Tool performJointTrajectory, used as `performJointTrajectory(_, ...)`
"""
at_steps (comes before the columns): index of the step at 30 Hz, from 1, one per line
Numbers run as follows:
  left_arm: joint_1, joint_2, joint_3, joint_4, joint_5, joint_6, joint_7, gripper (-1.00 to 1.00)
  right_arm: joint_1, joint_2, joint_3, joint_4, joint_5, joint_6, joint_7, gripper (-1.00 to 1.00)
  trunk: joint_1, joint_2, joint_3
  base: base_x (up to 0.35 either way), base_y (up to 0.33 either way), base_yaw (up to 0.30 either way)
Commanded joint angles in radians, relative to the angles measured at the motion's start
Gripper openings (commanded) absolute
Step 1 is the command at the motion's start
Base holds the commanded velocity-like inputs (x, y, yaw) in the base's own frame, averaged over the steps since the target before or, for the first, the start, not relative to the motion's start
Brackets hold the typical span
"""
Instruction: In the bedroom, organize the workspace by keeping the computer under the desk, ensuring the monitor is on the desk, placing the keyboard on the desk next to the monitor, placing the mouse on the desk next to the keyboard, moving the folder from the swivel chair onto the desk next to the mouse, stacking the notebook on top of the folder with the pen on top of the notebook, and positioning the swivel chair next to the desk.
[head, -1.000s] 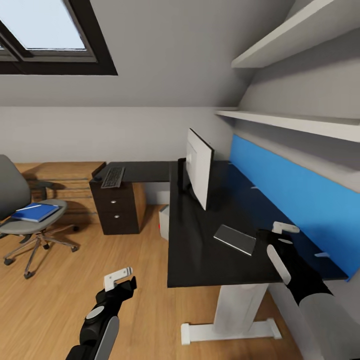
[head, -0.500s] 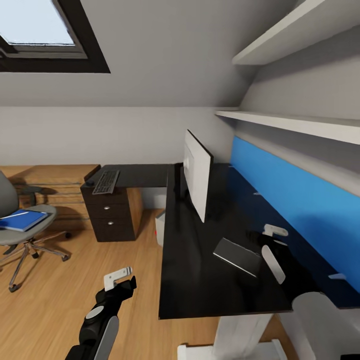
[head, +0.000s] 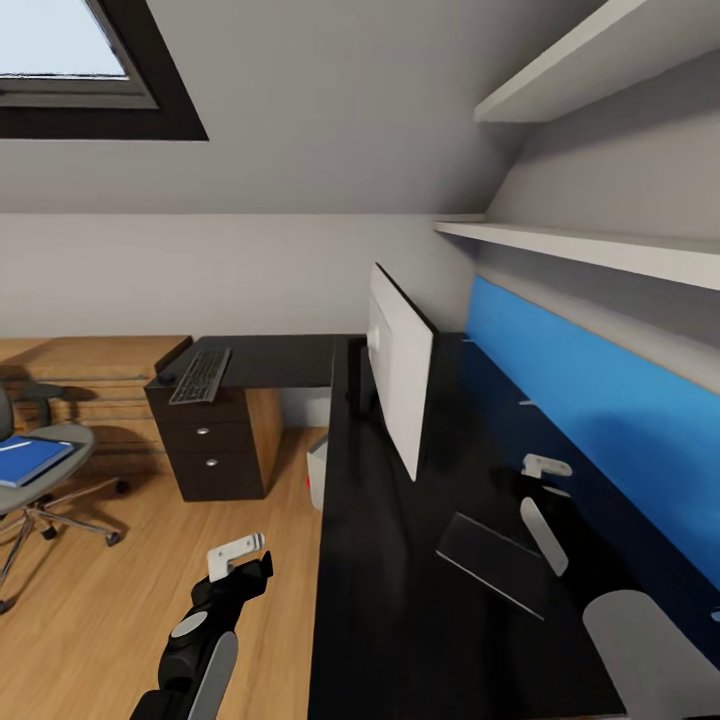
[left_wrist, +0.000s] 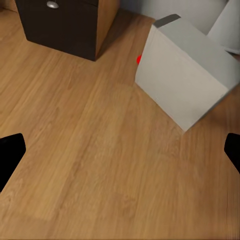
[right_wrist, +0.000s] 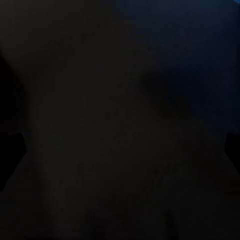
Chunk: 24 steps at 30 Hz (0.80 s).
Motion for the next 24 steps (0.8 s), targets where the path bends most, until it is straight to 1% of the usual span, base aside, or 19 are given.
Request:
performJointTrajectory(1, -0.001, 0.000, -0.001, -0.001, 0.010, 0.002, 0.009, 1.00, 0.001, -0.001, 0.015, -0.001, -0.007, 0.003, -0.010, 1.00, 0.001, -0.001, -0.001, 0.295, 0.000, 0.000)
performJointTrajectory(3, -0.001, 0.000, -0.001, -0.002, 0.010, 0.002, 0.009, 1.00, 0.003, -0.001, 0.026, 0.000, -0.004, 0.003, -0.010, 1.00, 0.001, -0.001, -0.001, 0.287, 0.000, 0.000)
performJointTrajectory(4, -0.001, 0.000, -0.001, -0.003, 0.010, 0.002, 0.009, 1.00, 0.004, -0.001, 0.038, 0.002, -0.003, 0.003, -0.009, 1.00, 0.001, -0.001, -0.001, 0.269, 0.000, 0.000)
performJointTrajectory(8, -0.001, 0.000, -0.001, -0.004, 0.010, 0.002, 0.009, 1.00, 0.005, -0.001, 0.059, 0.012, -0.005, 0.003, -0.003, 1.00, 0.001, -0.001, -0.001, 0.208, 0.000, 0.000)
performJointTrajectory(9, -0.001, 0.000, -0.001, -0.006, 0.010, 0.002, 0.009, 1.00, 0.005, -0.002, 0.066, 0.024, -0.006, 0.003, 0.050, 1.00, 0.001, -0.001, -0.001, 0.045, 0.000, 0.000)
performJointTrajectory(10, -0.001, 0.000, -0.001, -0.006, 0.010, 0.002, 0.009, 1.00, 0.005, -0.002, 0.067, 0.028, -0.005, 0.003, 0.068, 1.00, 0.001, -0.001, -0.001, 0.036, 0.000, 0.000)
performJointTrajectory(11, -0.001, 0.000, -0.001, -0.008, 0.010, 0.003, 0.009, 1.00, 0.005, -0.002, 0.068, 0.039, -0.005, 0.003, 0.109, 1.00, 0.001, -0.001, -0.001, 0.023, 0.000, 0.000)
performJointTrajectory(13, -0.001, 0.000, -0.001, -0.015, 0.010, 0.003, 0.009, 1.00, 0.005, -0.003, 0.069, 0.050, -0.004, 0.003, 0.151, 1.00, 0.001, -0.001, -0.001, 0.017, 0.000, 0.000)
performJointTrajectory(14, -0.001, 0.000, -0.001, -0.024, 0.011, 0.004, 0.009, 1.00, 0.005, -0.004, 0.068, 0.060, -0.003, 0.003, 0.190, 1.00, 0.001, -0.001, -0.001, 0.009, 0.000, 0.000)
performJointTrajectory(15, -0.001, 0.000, -0.001, -0.029, 0.011, 0.004, 0.009, 1.00, 0.005, -0.004, 0.068, 0.066, -0.002, 0.003, 0.208, 1.00, 0.001, -0.001, -0.001, 0.008, 0.000, 0.000)
performJointTrajectory(16, -0.001, -0.001, -0.001, -0.042, 0.012, 0.004, 0.010, 1.00, 0.005, -0.005, 0.067, 0.086, -0.001, 0.000, 0.248, 1.00, 0.001, -0.001, -0.001, 0.004, 0.000, 0.000)
performJointTrajectory(19, -0.001, -0.001, -0.001, -0.058, 0.012, 0.004, 0.011, 1.00, 0.005, -0.007, 0.066, 0.133, 0.000, -0.036, 0.283, 1.00, 0.012, -0.022, -0.011, 0.002, 0.000, 0.000)
performJointTrajectory(21, -0.001, -0.001, -0.001, -0.062, 0.012, 0.004, 0.012, 1.00, 0.005, -0.007, 0.066, 0.154, 0.000, -0.056, 0.290, 1.00, 0.020, -0.036, -0.017, 0.000, 0.000, 0.000)
performJointTrajectory(24, -0.001, -0.002, -0.001, -0.063, 0.012, 0.004, 0.012, 1.00, 0.005, -0.007, 0.065, 0.163, 0.001, -0.065, 0.293, 1.00, 0.031, -0.057, -0.026, 0.000, 0.000, 0.000)
